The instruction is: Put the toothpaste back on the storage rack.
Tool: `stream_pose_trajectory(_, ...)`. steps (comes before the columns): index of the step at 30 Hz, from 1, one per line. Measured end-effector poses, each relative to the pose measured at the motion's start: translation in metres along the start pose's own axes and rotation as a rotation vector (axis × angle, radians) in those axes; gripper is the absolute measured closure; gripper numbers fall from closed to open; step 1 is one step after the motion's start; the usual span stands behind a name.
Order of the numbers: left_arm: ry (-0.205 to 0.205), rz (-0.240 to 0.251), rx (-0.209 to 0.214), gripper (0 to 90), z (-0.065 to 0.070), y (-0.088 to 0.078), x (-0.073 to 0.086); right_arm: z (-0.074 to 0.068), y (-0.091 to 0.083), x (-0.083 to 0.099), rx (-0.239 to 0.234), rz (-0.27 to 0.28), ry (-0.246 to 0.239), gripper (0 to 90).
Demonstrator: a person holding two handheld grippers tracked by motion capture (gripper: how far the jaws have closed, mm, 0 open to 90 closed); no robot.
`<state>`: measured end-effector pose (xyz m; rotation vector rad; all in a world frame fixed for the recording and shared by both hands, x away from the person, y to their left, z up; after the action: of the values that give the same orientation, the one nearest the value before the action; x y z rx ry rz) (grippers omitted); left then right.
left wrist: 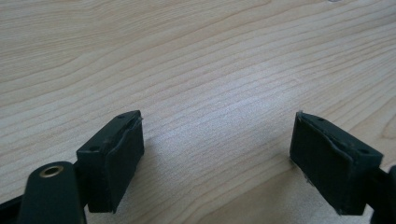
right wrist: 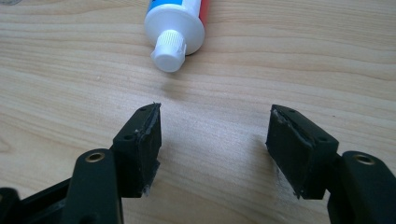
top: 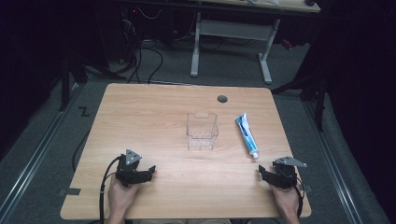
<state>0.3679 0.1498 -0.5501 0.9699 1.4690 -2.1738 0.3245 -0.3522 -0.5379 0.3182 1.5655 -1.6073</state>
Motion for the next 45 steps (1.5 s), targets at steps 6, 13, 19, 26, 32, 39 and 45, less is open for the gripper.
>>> stream_pose_trajectory(6, 0.005, 0.001, -0.006, 18.2, 0.001, 0.000, 0.000, 0.000, -0.014, -0.005, 0.007, 0.030, -0.030, 36.9)
stream_pose_trajectory(13, 0.017, -0.002, -0.018, 18.1, 0.002, 0.001, 0.000, -0.004, -0.024, -0.020, -0.016, 0.069, -0.051, 39.7)
stream_pose_trajectory(19, 0.018, -0.002, -0.019, 18.1, 0.002, 0.001, 0.000, -0.002, -0.023, -0.032, -0.059, 0.098, -0.023, 41.1)
stream_pose_trajectory(26, 0.018, -0.002, -0.018, 18.1, 0.002, 0.001, 0.000, 0.001, -0.018, -0.048, -0.083, 0.101, -0.022, 44.6)
stream_pose_trajectory(32, 0.017, -0.002, -0.018, 18.1, 0.002, 0.001, 0.000, 0.001, -0.014, -0.067, -0.089, 0.085, -0.056, 45.9)
stream_pose_trajectory(39, 0.017, -0.002, -0.018, 18.2, 0.002, 0.001, 0.000, -0.003, -0.009, -0.089, -0.133, 0.088, -0.053, 45.5)
stream_pose_trajectory(45, 0.017, -0.002, -0.017, 18.3, 0.002, 0.001, 0.000, -0.005, 0.001, -0.103, -0.118, 0.063, -0.083, 44.0)
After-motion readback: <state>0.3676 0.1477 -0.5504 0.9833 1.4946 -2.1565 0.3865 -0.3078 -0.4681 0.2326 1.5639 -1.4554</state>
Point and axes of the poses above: each handheld gripper's, and its own axes: y roughly forward along the jaws, x roughly out of its underside, z roughly to its right, the point moved 2 cm from there along y, roughly forward along the jaws, and after that the axes turned 15 degrees about -y, right-handed, at the moved point
